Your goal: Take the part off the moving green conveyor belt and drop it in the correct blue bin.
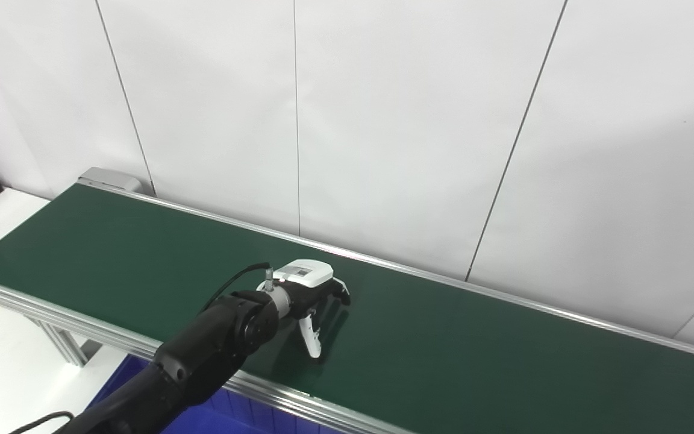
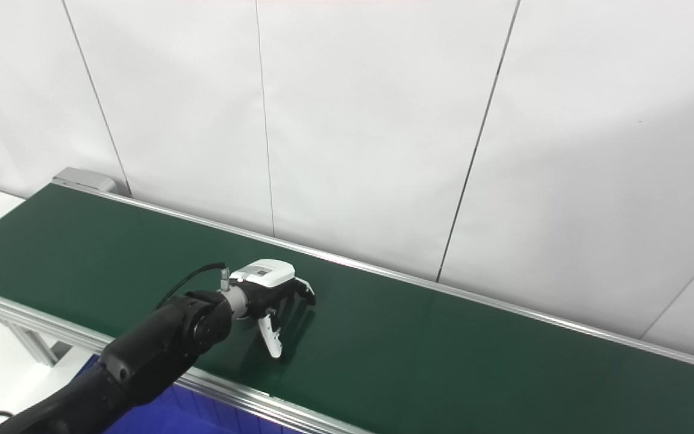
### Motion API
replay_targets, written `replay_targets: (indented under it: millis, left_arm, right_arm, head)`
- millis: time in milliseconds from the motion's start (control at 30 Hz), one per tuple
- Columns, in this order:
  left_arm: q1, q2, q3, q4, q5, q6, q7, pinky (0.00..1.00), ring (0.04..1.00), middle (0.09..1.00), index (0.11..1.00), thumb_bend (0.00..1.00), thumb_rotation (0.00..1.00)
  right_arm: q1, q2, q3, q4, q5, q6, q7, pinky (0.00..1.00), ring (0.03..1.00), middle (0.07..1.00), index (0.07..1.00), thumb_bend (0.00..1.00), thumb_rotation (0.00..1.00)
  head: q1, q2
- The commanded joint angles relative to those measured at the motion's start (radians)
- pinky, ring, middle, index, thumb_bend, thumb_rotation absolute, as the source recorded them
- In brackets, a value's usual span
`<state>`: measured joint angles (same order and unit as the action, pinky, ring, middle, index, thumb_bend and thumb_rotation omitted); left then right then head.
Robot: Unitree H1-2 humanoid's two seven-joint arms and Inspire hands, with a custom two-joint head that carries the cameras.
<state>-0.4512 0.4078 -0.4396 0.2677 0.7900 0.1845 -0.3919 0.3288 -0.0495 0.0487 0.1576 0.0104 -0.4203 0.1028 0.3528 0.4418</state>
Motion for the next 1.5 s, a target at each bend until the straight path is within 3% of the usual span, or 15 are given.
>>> replay_targets:
  millis: [0, 1467]
  left_arm:
    - [-0.047, 0.03, 0.009, -0.019, 0.01, -0.006, 0.007, 0.73, 0.814, 0.841, 0.773, 0.93, 0.0]
    - [-0.034, 0.037, 0.019, -0.041, 0.027, 0.024, -0.019, 0.78, 0.828, 0.845, 0.791, 0.9, 0.0]
  right_arm:
    - [-0.007, 0.006, 0.002, -0.036, 0.002, -0.05, 0.002, 0.81, 0.845, 0.875, 0.987, 0.13, 1.0]
    - [-0.007, 0.006, -0.004, -0.037, 0.012, -0.05, 0.011, 0.81, 0.844, 0.873, 0.983, 0.16, 1.0]
  head:
    - [0.001, 0.003]
    - [-0.001, 0.008]
